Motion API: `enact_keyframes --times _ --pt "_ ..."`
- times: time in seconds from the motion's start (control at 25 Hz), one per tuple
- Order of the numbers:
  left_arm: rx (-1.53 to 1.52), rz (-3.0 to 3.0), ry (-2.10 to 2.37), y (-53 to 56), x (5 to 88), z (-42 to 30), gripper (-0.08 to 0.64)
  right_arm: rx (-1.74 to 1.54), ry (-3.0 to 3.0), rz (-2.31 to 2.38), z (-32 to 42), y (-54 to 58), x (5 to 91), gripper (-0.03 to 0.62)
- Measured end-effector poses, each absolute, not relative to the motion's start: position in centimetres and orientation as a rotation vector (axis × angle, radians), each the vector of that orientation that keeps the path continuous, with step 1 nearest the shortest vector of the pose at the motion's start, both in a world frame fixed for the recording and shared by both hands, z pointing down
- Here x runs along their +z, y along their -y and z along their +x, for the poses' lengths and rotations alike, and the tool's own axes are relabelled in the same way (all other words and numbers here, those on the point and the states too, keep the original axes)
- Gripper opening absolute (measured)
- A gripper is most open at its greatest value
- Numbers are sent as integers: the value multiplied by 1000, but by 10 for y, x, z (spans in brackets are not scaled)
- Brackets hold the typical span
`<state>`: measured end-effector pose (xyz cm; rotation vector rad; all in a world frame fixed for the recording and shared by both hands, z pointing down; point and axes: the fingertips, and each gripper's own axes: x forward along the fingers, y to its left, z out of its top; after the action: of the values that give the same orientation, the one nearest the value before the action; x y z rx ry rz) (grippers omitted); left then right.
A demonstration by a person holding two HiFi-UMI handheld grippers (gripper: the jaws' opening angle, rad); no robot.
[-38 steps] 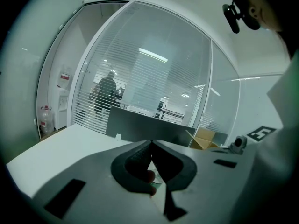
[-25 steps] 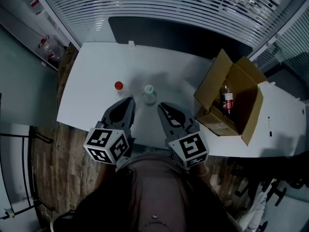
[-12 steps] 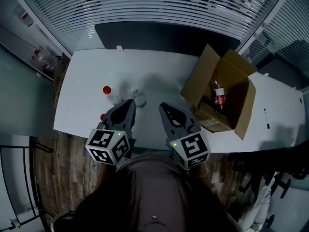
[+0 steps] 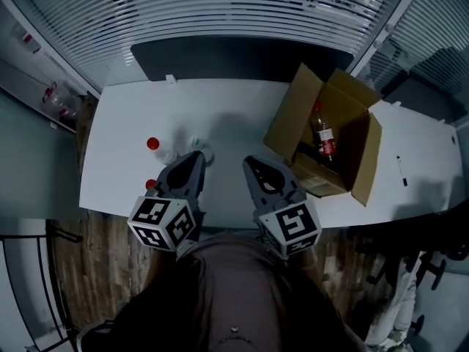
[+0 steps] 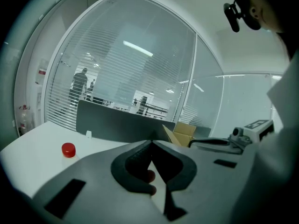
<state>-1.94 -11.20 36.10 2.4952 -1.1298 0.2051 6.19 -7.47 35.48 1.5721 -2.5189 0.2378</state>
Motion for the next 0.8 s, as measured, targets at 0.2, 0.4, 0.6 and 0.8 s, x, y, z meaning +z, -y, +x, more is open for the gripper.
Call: enact_keyframes --times 0.2,0.4,0.6,0.8 --pt "215 2518 1070 113 363 2 9 252 2459 1634 87 70 359 34" --pt "222 2543 1011 113 364 25 9 245 2429 1721 115 66 349 34" --pt "235 2564 950 113 365 50 9 248 2353 1789 145 61 345 34" --pt "242 2583 904 114 366 71 9 209 2316 1859 173 59 343 34"
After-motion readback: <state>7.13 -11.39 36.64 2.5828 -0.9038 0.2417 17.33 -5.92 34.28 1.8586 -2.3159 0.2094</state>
